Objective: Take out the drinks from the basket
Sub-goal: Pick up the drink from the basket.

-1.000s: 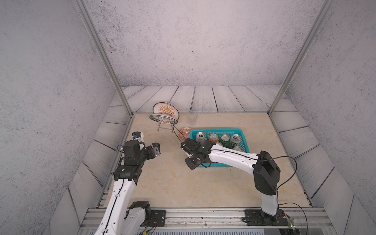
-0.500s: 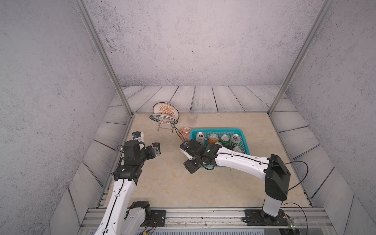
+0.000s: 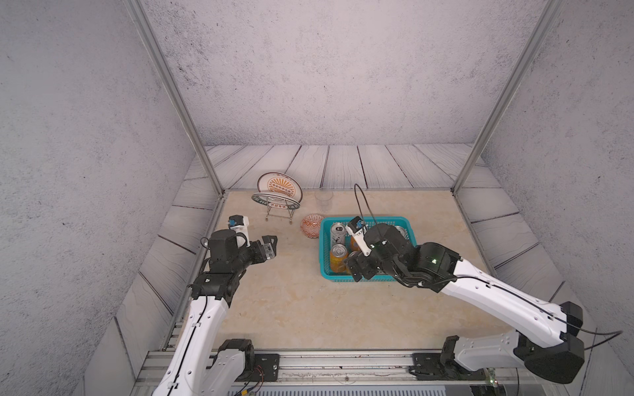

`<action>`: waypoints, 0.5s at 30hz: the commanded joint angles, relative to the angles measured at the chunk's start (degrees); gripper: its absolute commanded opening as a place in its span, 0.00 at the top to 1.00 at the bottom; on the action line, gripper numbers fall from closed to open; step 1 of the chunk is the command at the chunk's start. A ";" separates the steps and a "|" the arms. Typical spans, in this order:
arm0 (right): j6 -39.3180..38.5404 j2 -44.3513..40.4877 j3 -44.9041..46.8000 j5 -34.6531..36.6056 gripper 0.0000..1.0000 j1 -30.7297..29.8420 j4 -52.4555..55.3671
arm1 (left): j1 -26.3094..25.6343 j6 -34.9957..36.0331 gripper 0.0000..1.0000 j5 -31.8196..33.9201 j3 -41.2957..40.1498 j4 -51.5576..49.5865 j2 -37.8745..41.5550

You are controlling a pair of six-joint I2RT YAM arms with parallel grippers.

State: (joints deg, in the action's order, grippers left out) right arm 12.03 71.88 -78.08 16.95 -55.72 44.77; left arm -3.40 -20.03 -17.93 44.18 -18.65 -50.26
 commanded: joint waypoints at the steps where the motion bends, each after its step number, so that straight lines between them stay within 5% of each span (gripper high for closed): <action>1: -2.72 -4.55 1.63 1.71 0.01 6.69 3.82 | -2.94 -0.53 0.01 0.78 2.10 -1.12 -0.97; 15: -0.28 -14.87 15.95 -9.27 0.00 42.59 -6.10 | -22.57 2.70 0.01 8.16 15.23 -1.45 -16.89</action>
State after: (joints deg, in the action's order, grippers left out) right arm 9.45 58.04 -64.95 11.49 -16.73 41.63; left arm -24.36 -19.25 -11.79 56.16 -19.73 -65.41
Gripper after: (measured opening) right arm 0.995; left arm 0.995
